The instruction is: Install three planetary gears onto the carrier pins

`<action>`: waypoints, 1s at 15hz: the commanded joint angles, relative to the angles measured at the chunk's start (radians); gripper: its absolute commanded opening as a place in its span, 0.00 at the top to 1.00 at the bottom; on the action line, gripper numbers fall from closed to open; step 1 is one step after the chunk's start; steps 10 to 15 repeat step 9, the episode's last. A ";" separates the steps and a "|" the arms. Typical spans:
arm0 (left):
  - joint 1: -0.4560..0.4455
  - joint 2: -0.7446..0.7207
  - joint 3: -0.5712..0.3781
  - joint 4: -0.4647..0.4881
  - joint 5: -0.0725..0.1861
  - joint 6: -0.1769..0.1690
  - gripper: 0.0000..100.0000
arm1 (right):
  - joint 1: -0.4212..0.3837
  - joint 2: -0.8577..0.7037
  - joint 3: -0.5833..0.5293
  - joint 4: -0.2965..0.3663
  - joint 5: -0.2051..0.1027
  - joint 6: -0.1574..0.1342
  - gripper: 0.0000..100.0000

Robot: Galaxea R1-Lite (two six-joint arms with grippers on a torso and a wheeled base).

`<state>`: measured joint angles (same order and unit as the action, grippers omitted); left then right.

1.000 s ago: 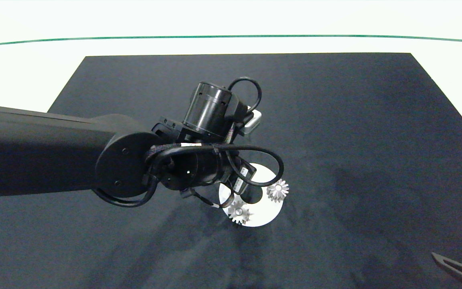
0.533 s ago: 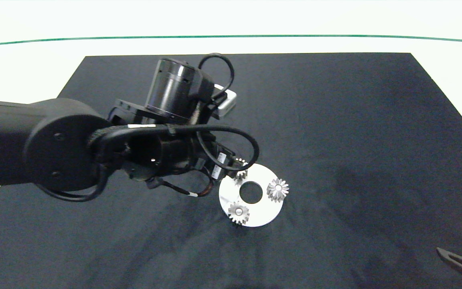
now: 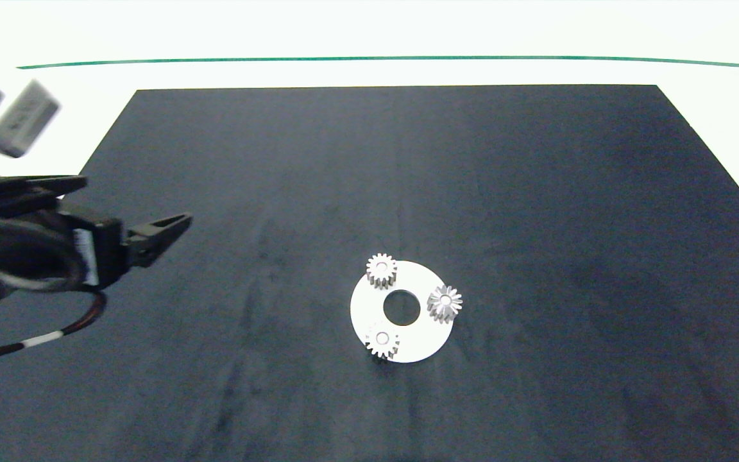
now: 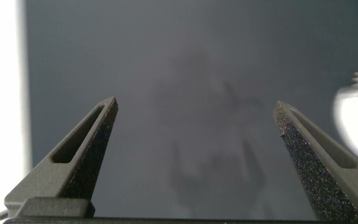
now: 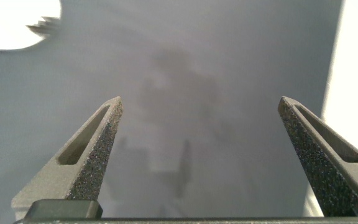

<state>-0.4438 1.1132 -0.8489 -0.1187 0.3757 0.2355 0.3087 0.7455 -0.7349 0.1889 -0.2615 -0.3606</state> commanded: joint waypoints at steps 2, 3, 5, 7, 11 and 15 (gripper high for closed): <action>0.235 -0.621 0.370 -0.071 0.012 0.045 0.00 | -0.324 -0.345 0.101 0.000 -0.024 0.025 0.00; 0.252 -0.707 0.416 -0.070 0.014 0.048 0.00 | -0.361 -0.425 0.143 0.001 -0.024 0.032 0.00; 0.301 -0.868 0.470 -0.027 0.014 0.048 0.00 | -0.364 -0.575 0.233 0.001 -0.027 0.035 0.00; 0.367 -1.013 0.481 0.073 0.014 0.050 0.00 | -0.352 -0.680 0.281 0.001 -0.030 0.057 0.00; 0.435 -1.076 0.508 0.139 0.012 0.042 0.00 | -0.310 -0.741 0.324 0.003 -0.044 0.078 0.00; 0.435 -1.076 0.508 0.139 0.012 0.042 0.00 | -0.310 -0.741 0.324 0.003 -0.044 0.078 0.00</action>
